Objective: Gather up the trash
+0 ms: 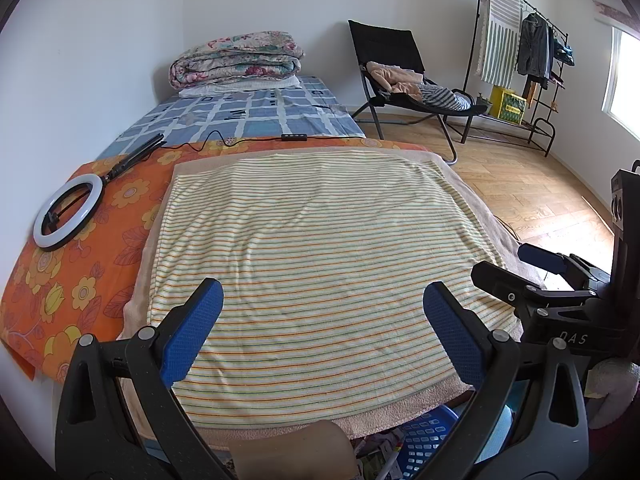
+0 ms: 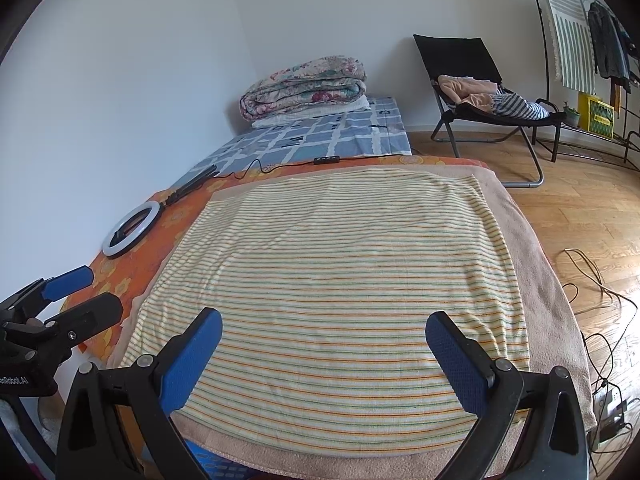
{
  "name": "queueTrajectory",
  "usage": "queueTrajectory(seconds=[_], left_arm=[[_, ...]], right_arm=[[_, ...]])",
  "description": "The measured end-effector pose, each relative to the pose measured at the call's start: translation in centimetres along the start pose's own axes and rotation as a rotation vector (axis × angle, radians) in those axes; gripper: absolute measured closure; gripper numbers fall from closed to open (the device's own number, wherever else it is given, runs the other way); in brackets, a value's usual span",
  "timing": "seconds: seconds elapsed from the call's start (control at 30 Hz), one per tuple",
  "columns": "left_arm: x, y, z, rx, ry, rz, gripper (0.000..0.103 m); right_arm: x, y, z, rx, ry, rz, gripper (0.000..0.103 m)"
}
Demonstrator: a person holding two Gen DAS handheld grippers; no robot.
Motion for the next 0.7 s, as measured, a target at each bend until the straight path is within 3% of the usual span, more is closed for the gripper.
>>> queueTrajectory(seconds=[0.7], left_arm=[[-0.01, 0.02, -0.07, 0.001, -0.001, -0.003, 0.001]], right_arm=[[-0.04, 0.0, -0.1, -0.001, 0.001, 0.002, 0.0]])
Point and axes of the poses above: each gripper's, at about its wrist camera, not at the fingertips, and y roughly the way its jaws point, z to its right, x to its underside, the point moved 4 cm from there along y, roughly the way its jaws point, and after that the axes turned 5 degrees about -z, right-handed, at the moved point
